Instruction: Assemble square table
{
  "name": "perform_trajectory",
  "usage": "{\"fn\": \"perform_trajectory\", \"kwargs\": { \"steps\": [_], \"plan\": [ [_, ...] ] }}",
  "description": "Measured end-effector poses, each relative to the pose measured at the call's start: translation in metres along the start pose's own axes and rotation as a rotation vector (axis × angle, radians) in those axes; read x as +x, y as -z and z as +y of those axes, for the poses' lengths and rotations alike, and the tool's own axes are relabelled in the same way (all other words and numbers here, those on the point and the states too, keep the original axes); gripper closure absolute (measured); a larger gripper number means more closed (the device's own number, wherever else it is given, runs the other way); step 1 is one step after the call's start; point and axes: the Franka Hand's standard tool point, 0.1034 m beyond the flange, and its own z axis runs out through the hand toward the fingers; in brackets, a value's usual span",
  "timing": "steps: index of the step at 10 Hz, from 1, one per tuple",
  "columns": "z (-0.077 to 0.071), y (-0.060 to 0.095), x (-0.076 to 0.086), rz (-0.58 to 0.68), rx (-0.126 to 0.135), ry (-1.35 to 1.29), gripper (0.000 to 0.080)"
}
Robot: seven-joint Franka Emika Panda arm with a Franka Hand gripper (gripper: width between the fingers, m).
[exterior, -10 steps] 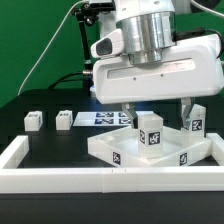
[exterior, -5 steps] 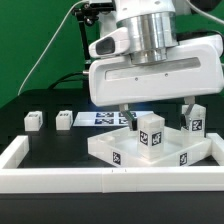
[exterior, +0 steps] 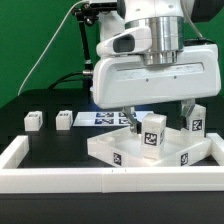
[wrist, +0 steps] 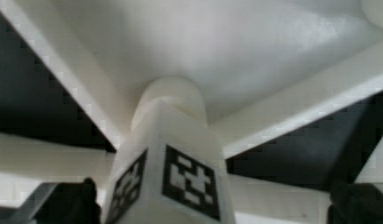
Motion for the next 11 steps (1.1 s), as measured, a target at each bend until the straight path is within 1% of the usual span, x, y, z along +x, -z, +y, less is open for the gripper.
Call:
{"fn": "perform_trajectory", "kwargs": {
  "steps": [4, 7, 8, 9, 10, 11],
  "plan": [
    [0.011, 0.004, 0.003, -0.007, -0.003, 0.275, 0.0150],
    [0.012, 0.004, 0.003, -0.009, -0.006, 0.349, 0.0150],
    [0.013, 0.003, 0.002, -0.011, -0.005, 0.344, 0.0272],
    [0.013, 0.003, 0.002, -0.010, -0.006, 0.344, 0.0411],
    [0.013, 0.003, 0.002, -0.010, -0.006, 0.344, 0.0411],
    [0.013, 0.003, 0.002, -0.010, -0.006, 0.344, 0.0512]
  ]
}}
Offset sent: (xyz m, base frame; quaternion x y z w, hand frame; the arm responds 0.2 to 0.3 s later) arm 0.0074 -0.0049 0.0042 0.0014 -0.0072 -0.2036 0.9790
